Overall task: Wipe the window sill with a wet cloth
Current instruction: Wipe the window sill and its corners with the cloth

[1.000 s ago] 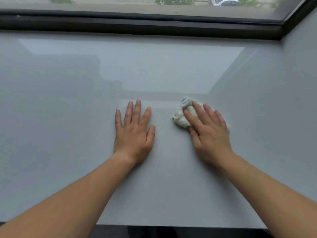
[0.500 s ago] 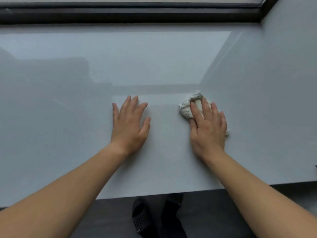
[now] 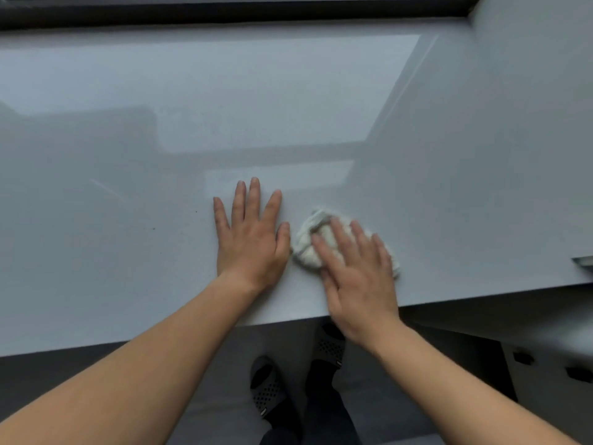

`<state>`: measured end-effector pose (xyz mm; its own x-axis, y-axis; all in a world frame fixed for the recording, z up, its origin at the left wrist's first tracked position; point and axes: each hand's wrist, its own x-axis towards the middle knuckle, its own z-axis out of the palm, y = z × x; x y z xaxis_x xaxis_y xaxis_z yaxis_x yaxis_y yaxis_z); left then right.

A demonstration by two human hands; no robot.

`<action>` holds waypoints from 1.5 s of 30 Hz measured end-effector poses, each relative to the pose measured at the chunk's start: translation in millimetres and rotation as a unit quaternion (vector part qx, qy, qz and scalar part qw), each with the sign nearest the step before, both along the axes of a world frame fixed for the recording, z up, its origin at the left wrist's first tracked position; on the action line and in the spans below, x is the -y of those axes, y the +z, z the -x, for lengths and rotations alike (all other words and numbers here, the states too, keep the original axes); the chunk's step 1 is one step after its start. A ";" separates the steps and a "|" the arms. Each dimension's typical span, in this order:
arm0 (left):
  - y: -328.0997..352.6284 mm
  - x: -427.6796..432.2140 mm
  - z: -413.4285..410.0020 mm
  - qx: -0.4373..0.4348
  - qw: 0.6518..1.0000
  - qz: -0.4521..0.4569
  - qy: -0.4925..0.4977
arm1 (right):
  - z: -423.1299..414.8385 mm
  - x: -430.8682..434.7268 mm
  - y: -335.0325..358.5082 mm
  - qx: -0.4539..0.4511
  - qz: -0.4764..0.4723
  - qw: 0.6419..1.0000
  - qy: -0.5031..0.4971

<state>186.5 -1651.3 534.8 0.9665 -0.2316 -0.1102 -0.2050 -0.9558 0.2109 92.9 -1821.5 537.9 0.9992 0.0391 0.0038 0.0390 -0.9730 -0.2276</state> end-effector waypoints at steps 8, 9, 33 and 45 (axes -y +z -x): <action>3.8 -1.3 1.0 -0.008 1.000 0.013 0.003 | -7.8 82.0 4.9 -0.042 -0.006 0.997 -0.063; 5.6 0.0 -0.4 -0.009 0.999 0.028 0.017 | -9.1 77.5 5.4 -0.044 -0.012 0.993 -0.109; 6.1 95.6 -28.6 -0.002 0.998 0.029 0.061 | -84.8 169.7 2.0 -0.031 -0.005 0.997 -0.075; 6.9 97.8 -29.5 0.004 0.998 0.010 0.063 | -152.5 157.8 -1.5 -0.019 -0.008 1.000 -0.023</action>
<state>215.9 -1749.2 541.7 0.9891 -0.1098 -0.0985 -0.0849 -0.9698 0.2286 245.5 -1979.3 536.3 0.9994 -0.0058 -0.0347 -0.0141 -0.9696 -0.2444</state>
